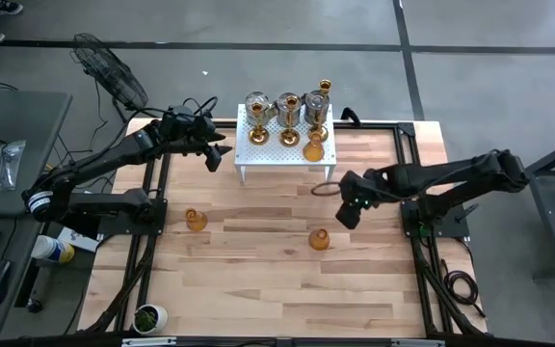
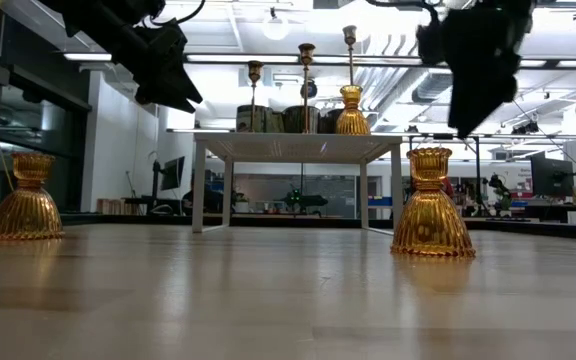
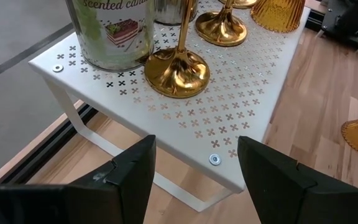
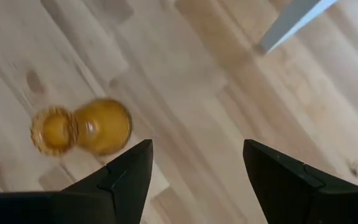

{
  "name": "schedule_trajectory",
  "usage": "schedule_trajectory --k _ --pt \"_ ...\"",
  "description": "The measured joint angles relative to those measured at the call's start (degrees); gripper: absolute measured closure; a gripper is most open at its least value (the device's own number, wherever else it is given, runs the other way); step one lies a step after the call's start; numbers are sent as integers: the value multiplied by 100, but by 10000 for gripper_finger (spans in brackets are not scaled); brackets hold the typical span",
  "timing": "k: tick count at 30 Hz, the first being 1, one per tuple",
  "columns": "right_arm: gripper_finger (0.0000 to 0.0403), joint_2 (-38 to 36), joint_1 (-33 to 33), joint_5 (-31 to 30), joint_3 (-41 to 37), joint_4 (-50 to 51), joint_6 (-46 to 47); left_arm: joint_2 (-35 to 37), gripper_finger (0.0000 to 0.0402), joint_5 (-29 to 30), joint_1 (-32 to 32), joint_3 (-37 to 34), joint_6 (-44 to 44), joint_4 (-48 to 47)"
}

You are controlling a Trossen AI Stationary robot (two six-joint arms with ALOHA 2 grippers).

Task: Pick & Place candle stick holders
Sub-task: Put the right yellow candle holder aligned with the other yellow candle holder on the shelf

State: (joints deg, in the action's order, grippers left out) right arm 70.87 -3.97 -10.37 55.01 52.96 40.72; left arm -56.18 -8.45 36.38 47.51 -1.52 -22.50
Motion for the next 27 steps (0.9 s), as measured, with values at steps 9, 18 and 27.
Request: schedule_trajectory --k 9,18,27 --pt "160 0 -998 14 -268 -48 163 0 178 -7 -1 0 133 -114" --pt "160 0 -1952 -280 -828 -179 -1 0 178 -15 -2 0 107 -178" --pt "160 4 -2289 -361 -1341 -836 147 5 178 -878 -2 0 -73 -170"
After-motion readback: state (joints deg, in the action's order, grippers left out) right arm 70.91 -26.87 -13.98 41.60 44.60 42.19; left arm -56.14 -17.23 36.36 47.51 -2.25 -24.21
